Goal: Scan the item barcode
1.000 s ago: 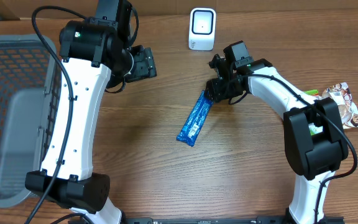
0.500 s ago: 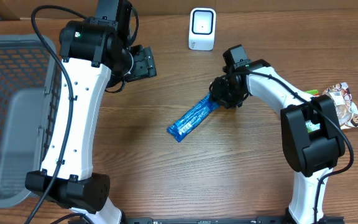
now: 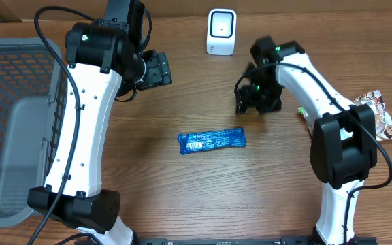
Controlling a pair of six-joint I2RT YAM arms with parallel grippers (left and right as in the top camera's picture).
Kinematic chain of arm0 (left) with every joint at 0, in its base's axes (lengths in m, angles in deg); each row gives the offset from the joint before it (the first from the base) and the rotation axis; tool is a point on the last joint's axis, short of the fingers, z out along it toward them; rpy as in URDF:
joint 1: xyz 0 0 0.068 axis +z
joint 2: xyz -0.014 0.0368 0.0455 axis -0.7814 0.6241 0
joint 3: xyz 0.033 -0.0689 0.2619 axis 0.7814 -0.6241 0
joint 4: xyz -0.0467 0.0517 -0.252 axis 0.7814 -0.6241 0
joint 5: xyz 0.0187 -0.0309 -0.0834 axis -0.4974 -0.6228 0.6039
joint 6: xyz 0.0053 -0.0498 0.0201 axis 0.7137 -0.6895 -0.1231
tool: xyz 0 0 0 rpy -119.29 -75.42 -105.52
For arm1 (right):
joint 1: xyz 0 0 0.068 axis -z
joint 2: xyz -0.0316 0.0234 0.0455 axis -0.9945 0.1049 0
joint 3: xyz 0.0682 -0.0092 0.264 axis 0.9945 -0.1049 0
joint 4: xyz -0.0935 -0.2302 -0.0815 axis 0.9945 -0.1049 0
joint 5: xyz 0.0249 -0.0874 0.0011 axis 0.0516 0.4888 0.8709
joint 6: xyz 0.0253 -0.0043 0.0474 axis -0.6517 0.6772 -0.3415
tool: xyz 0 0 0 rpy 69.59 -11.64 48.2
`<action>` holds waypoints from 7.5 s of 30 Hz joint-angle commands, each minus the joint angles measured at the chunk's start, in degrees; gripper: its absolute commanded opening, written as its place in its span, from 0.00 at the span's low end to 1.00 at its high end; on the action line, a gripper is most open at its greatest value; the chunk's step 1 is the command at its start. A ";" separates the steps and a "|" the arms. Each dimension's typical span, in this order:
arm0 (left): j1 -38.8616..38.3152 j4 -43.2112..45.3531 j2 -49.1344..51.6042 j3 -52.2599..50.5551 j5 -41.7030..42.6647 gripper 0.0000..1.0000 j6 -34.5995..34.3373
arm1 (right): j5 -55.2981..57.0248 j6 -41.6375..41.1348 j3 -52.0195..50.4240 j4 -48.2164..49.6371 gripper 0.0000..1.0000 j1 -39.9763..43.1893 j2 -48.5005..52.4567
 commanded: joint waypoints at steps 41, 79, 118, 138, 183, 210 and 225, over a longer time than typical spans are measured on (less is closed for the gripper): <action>-0.39 0.48 0.66 -0.20 -0.92 0.91 -0.59 | -12.15 18.69 -12.90 12.17 0.87 -9.38 0.15; -0.52 1.51 1.97 -0.20 -0.74 0.85 -8.13 | -7.21 2.67 -18.36 18.08 0.51 -0.81 0.20; -0.74 1.75 5.25 -0.20 -0.74 1.00 -8.09 | -13.49 -6.32 -16.72 18.60 0.04 0.17 -20.83; -0.74 1.75 5.25 -0.20 -0.74 1.00 -8.09 | -31.47 3.45 -4.74 21.46 0.04 1.73 -24.92; -0.74 1.75 5.25 -0.20 -0.76 1.00 -8.09 | 42.21 48.41 -4.83 90.27 0.04 -3.06 9.27; -0.74 1.75 5.25 -0.20 -0.76 1.00 -8.09 | 37.00 50.71 -4.83 94.40 0.04 -4.87 9.46; -0.74 1.75 5.25 -0.20 -0.76 1.00 -8.09 | 38.93 51.30 -4.83 95.14 0.04 -5.14 10.47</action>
